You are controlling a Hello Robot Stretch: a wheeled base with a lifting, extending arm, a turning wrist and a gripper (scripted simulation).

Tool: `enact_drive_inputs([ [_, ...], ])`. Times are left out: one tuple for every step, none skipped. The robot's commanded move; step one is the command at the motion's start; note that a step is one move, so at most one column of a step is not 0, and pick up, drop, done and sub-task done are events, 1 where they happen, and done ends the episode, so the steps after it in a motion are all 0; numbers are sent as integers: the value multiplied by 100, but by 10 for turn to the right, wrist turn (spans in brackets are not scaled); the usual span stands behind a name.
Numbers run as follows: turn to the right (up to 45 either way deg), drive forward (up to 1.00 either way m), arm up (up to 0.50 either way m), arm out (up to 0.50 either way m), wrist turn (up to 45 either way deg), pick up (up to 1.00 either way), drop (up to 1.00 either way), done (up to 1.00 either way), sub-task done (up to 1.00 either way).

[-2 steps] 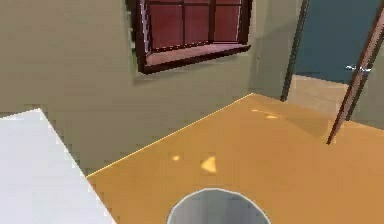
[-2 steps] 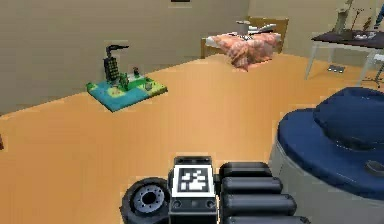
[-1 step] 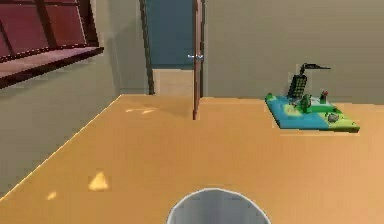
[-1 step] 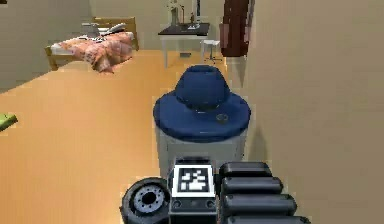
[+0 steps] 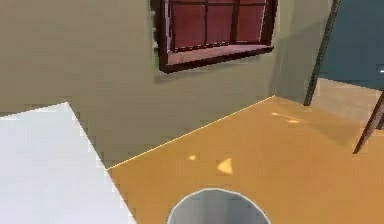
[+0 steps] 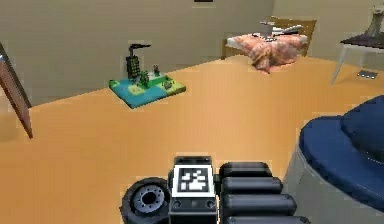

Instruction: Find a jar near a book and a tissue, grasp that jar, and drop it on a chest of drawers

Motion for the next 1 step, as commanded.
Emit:
enact_drive_inputs([
  [-450,0,0,0,0,0,0,0,0],
])
